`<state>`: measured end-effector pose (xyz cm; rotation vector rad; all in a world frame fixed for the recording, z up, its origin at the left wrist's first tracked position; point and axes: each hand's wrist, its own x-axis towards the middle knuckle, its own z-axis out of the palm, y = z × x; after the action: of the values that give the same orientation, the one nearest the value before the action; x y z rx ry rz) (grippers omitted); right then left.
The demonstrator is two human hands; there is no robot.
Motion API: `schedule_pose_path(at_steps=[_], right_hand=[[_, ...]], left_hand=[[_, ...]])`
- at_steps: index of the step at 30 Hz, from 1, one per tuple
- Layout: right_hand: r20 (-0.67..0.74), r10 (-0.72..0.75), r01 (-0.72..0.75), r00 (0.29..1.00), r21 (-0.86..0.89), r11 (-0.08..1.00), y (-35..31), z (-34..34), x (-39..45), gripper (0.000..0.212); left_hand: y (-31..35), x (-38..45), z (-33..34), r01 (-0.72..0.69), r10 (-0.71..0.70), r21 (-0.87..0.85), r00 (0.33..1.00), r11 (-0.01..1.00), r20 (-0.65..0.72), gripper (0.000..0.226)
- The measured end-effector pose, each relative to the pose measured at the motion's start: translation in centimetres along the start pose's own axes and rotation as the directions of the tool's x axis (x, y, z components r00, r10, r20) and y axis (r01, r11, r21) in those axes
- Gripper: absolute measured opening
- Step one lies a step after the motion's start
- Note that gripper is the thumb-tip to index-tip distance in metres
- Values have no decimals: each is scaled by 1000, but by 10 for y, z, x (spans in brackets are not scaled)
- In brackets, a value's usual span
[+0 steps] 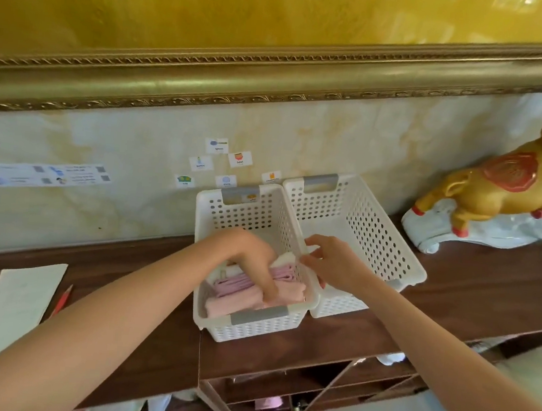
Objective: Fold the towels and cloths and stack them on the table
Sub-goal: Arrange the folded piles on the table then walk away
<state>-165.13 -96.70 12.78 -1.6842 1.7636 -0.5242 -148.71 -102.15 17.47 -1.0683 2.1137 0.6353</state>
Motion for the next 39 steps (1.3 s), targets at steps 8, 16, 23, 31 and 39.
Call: schedule_pose_path(at_steps=[8,16,23,31,39], right_hand=[[-109,-256,229,961,-211,950,-6,-2,-9,46],[546,-194,474,815,-435,766,-27,-9,1,60],[543,-232,531,807,-497,686,-24,-8,9,56],[556,-132,439,821,-465,769,-45,-11,8,56],[353,-321,449,879,-386,806,-64,-9,4,33]], left_hand=[[-3,0,30,-25,22,-150,1000,988,-19,80],[-16,-27,15,-13,18,-174,999,985,27,77],[-26,-33,33,-20,16,-52,997,998,-73,101],[-35,-34,36,-47,34,-121,993,992,-110,87],[-30,-50,29,-93,7,-213,928,973,-372,45]])
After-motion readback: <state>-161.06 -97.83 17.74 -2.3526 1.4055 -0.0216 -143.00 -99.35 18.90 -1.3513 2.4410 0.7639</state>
